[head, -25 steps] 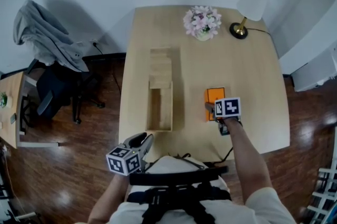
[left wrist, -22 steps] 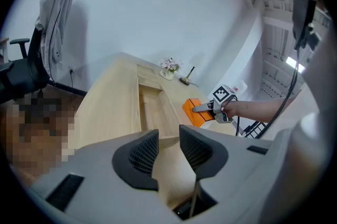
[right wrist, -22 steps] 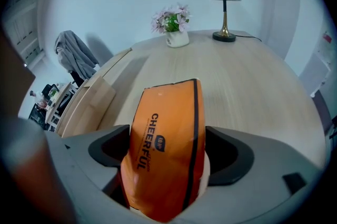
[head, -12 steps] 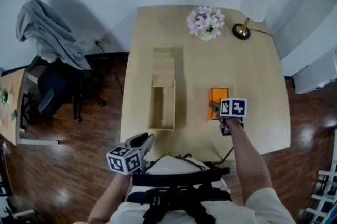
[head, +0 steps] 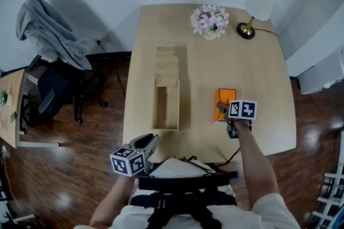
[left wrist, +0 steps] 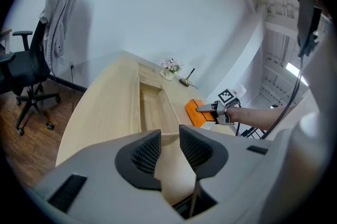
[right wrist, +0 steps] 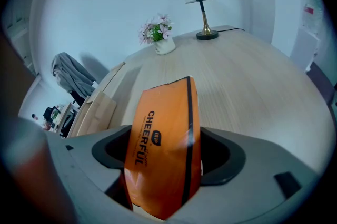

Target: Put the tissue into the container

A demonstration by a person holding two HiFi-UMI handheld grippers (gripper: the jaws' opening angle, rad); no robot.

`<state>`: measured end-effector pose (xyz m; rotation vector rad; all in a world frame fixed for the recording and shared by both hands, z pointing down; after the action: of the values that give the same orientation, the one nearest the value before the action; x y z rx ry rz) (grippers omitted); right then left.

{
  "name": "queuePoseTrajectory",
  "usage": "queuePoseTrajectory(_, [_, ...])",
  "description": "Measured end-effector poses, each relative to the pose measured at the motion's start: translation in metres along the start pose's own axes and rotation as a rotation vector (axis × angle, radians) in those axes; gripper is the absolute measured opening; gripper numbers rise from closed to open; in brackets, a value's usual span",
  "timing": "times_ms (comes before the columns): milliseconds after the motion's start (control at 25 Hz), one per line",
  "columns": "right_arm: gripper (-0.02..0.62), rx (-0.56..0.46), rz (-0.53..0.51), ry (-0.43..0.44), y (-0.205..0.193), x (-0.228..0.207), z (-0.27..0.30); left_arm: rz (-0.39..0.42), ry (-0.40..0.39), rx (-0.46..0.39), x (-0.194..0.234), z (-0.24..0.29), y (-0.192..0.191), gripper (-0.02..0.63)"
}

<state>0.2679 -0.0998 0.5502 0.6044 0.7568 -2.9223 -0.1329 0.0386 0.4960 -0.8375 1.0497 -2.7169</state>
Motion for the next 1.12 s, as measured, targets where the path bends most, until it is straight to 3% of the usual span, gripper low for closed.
queuePoseTrajectory(520, [0.388, -0.056, 0.007, 0.028, 0.002, 0.019, -0.018, 0.005, -0.012, 0.013, 0.006, 0.000, 0.000, 0.112])
queuePoseTrajectory(1120, [0.387, -0.082, -0.047, 0.072, 0.012, 0.080, -0.020, 0.002, -0.037, 0.024, 0.029, -0.005, 0.003, 0.112])
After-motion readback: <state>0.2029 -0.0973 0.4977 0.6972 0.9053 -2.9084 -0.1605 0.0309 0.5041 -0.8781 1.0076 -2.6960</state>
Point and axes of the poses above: the fingertips, and each gripper's own axes: z forward along the fingers, x to its left, y out of its top, the point moved 9 cm from there along -z, backward along the fingers, and after that the axes turned 6 degrees about y, right-handed, at the moved point
